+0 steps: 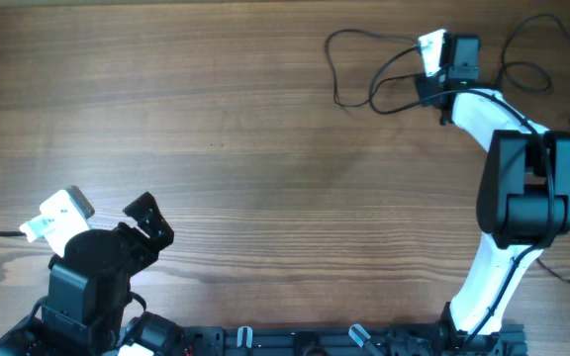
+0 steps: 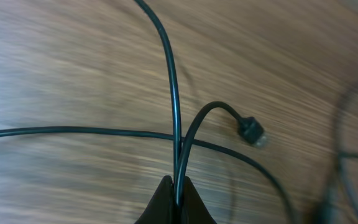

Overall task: Untangle cables
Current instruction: 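Carry the black cable with the right gripper to the upper right, then release the cable at the upper right and raise the right gripper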

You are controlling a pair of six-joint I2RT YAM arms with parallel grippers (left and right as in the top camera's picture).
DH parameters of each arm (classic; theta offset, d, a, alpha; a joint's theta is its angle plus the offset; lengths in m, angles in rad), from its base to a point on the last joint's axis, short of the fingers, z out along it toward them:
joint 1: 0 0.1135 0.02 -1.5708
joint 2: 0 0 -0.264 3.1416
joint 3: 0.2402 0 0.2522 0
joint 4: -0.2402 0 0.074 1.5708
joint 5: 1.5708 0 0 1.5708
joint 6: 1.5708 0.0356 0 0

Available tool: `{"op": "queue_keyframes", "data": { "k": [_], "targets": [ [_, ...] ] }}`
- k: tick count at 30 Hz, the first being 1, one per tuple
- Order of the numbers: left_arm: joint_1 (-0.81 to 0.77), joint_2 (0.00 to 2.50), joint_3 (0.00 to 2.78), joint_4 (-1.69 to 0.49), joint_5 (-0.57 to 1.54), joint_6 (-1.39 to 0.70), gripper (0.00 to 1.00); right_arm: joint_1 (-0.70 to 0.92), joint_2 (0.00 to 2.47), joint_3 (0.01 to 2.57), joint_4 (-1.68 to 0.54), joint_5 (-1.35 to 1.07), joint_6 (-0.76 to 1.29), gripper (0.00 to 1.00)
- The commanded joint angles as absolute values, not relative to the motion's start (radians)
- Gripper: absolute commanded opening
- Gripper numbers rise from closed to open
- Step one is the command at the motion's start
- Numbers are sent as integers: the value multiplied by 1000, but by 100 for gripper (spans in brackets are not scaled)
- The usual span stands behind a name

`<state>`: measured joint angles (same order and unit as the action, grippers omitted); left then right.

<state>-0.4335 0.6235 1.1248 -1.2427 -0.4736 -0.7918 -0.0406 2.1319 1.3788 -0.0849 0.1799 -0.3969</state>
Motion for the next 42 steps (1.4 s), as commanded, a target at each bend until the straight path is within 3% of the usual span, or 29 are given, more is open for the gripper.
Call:
{"op": "queue_keyframes", "data": {
  "k": [1,3,4,6,7,9,11,12,13,25,29,42],
  "targets": [
    [-429,623,1122,-1241,-472,-801,100,-67,2125,1384,-51,266,-363,4],
    [-429,623,1122,-1240,-472,-801,100,-64,2103,1384,-22,265,-362,4],
    [-429,623,1122,-1240,-472,-801,100,-56,2082,1384,-7,265,-352,12],
    [-429,623,1122,-1240,-472,-801,100,-46,2051,1384,-4,262,-324,53],
    [-429,623,1122,-1240,-472,-801,100,-41,2035,1384,-9,262,-308,69],
    [-429,623,1122,-1241,-472,-801,100,-27,1994,1384,-36,218,-279,77],
    [-429,623,1122,-1241,-472,-801,100,-17,1961,1384,-69,128,-281,77],
    [-429,623,1122,-1241,-472,-801,100,-11,1944,1384,-84,77,-280,84],
    [-429,623,1122,-1241,-472,-801,100,-3,1924,1384,-95,39,-279,99],
    [-429,623,1122,-1241,-472,-801,100,20,1575,1384,-120,-76,-70,100],
    [-429,623,1122,-1240,-472,-801,100,20,1462,1384,-92,-179,-68,100],
    [-429,623,1122,-1240,-472,-801,100,20,1184,1288,-184,-182,-72,100]
  ]
}}
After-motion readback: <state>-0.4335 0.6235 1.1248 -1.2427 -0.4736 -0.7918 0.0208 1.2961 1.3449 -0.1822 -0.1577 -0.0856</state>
